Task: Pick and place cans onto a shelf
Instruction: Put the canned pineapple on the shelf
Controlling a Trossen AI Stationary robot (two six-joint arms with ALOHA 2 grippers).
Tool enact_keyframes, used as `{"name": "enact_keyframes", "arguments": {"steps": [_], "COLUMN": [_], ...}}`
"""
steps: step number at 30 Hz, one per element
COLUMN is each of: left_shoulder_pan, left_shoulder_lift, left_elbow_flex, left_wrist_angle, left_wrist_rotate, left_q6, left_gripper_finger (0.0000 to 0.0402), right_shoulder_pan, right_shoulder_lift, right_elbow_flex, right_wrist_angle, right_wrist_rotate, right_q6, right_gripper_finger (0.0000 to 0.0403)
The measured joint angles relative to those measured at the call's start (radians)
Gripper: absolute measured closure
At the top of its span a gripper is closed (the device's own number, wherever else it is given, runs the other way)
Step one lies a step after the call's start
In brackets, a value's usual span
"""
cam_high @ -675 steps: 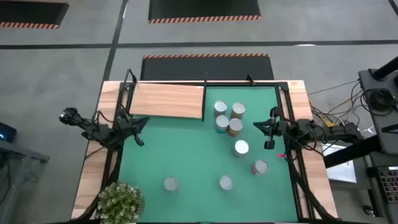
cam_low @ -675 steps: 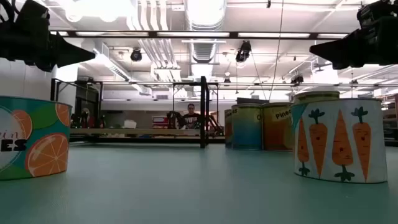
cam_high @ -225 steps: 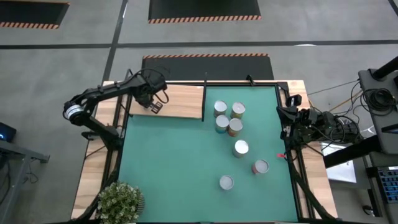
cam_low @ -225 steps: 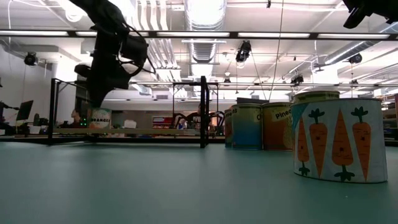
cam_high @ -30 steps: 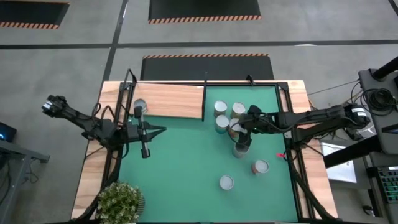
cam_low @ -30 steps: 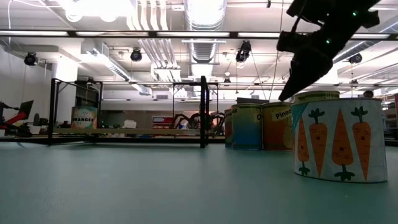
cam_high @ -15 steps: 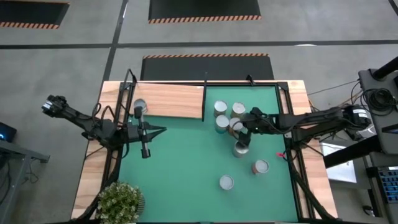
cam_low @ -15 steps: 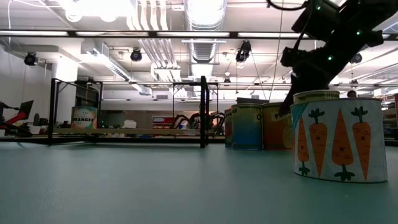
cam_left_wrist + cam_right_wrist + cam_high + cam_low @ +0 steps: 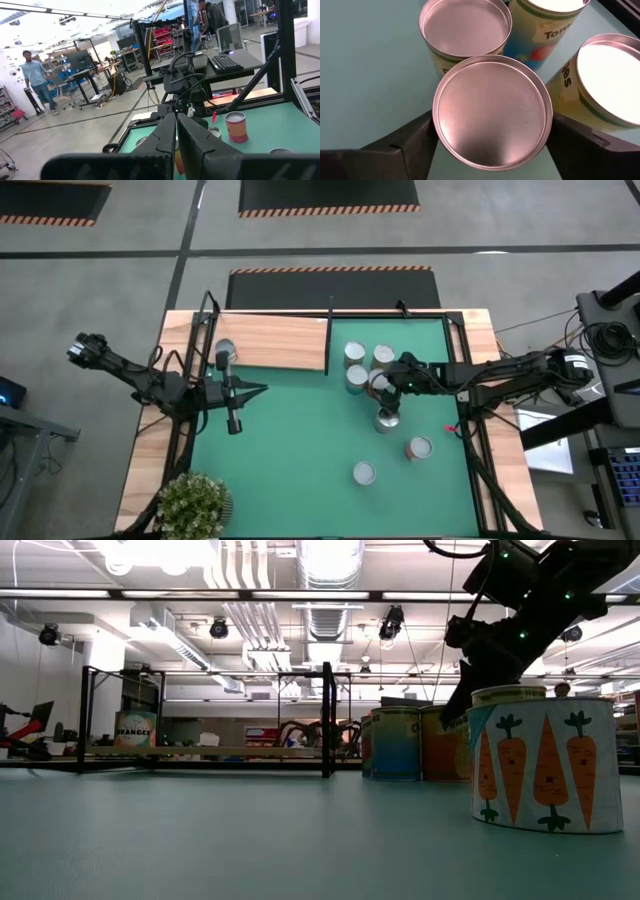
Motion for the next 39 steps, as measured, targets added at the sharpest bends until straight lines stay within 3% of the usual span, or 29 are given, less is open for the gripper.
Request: {"name": "enact_keyframes", "arguments": {"steps": [6,10,19,25,30,39], "left_shoulder_pan": [0.000,0.000,0.000,0.000,0.000,0.000], "left_shoulder_lift": [0.000,0.000,0.000,-0.002,-0.014,-0.068], "left_elbow_flex": [0.000,0.000,0.000,0.010,0.014,-0.012], "left_wrist_angle": [-0.002,-0.002,0.000,0.004,0.022,0.023], "left_wrist_rotate": [0.000,0.000,0.000,-0.001,-0.001,-0.001], "left_q6": [0.000,0.000,0.000,0.000,0.000,0.033], "left_gripper_finger": [0.0402,0.0402,0.0402,0.0402,0.0402,0.0402], "right_shoulder_pan": [0.000,0.000,0.042,0.093,0.106,0.096], "right_shoulder_lift": [-0.002,-0.016,-0.053,-0.016,0.102,0.465], "right_elbow_flex": [0.007,0.067,0.351,0.531,0.667,1.024], "right_wrist_angle": [-0.014,-0.128,-0.427,-0.441,-0.419,-0.359], "right_wrist_rotate": [0.000,-0.001,0.000,0.000,0.002,0.014], "right_q6": [0.009,0.008,0.094,0.114,0.066,-0.053], "right_gripper_finger": [0.0115,0.0105,0.0100,0.0099,0.0098,0.0098]}}
